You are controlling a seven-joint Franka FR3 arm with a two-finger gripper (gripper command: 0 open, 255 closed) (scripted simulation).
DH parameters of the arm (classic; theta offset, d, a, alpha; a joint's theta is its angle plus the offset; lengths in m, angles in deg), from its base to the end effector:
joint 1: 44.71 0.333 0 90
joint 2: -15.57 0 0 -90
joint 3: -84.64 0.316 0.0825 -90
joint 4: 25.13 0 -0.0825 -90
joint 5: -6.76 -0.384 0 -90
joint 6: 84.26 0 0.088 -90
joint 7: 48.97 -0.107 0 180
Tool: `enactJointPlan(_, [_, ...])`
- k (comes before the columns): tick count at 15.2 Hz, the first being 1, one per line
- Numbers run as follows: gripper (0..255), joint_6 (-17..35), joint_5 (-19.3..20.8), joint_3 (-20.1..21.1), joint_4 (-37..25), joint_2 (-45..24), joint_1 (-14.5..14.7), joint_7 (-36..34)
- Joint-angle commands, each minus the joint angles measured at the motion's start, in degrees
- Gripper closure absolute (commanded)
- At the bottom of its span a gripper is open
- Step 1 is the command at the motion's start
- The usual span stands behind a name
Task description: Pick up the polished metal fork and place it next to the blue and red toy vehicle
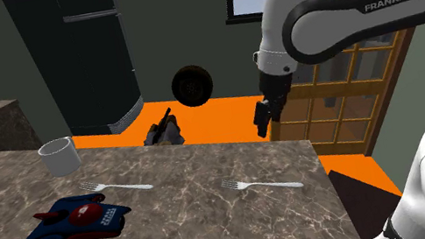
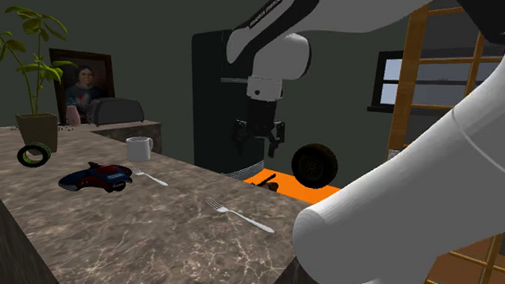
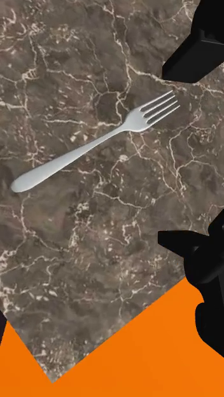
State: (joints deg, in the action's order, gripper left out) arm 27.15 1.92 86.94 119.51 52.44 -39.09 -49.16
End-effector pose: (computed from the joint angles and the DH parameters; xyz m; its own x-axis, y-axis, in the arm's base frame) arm 0.3577 0.0565 0.4954 0.9933 0.0972 0.0624 0.1007 -0.9933 -0.0565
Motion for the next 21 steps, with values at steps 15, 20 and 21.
enactJointPlan(15, [0, 24.7, -0.1, 5.5, 5.8, -20.1, 6.7, 7.4])
enactJointPlan(20, [0, 28.0, 0.0, 5.7, 6.8, -22.5, 6.7, 7.3])
enactJointPlan(21, [0, 28.0, 0.0, 5.7, 6.8, -22.5, 6.7, 7.3])
